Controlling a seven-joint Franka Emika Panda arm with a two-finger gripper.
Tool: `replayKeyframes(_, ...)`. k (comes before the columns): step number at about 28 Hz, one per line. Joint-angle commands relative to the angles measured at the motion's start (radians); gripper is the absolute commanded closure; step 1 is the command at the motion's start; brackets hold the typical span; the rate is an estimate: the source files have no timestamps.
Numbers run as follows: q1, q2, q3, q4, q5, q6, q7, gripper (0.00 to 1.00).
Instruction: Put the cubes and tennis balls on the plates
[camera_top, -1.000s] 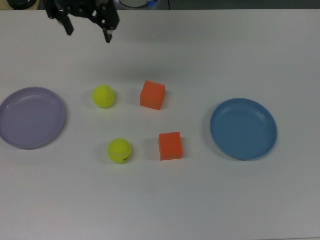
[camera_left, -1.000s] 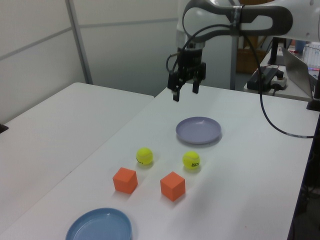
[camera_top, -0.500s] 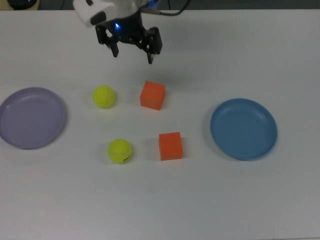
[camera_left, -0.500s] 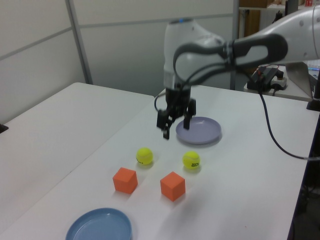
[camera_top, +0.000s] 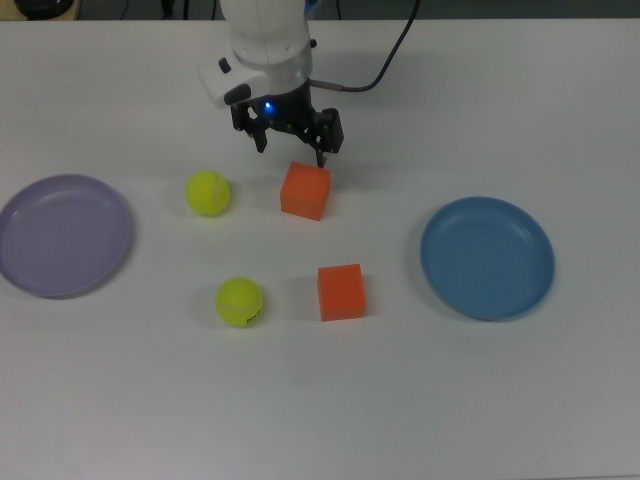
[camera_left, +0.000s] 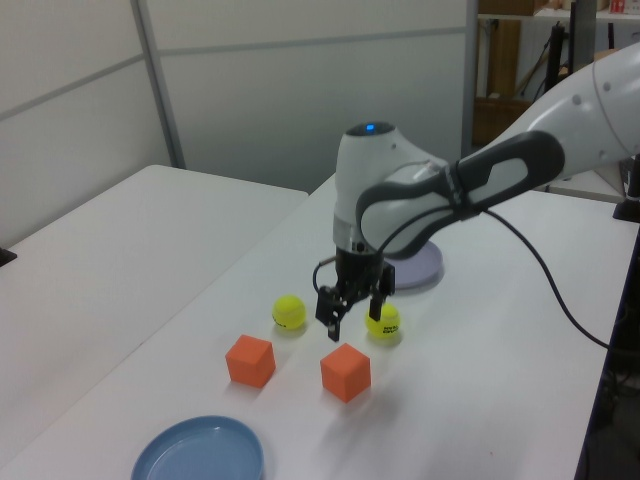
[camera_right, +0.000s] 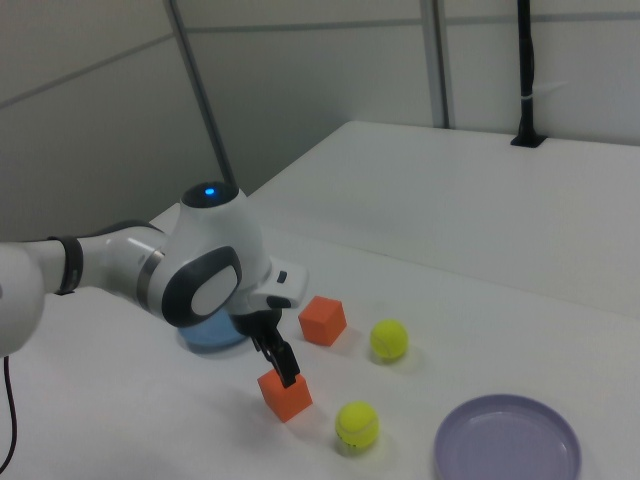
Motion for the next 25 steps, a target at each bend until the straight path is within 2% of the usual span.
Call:
replayKeyframes(1,-0.001,0.042,0.006,-0.02,0.02,0.053,0.018,0.0)
replayKeyframes(15,-0.001,0.105,0.006,-0.023,0.02,0.113,0.017,0.0)
replayKeyframes(25,0.0,0.136,0.029,-0.019,0.02,0.147,0.017,0.02)
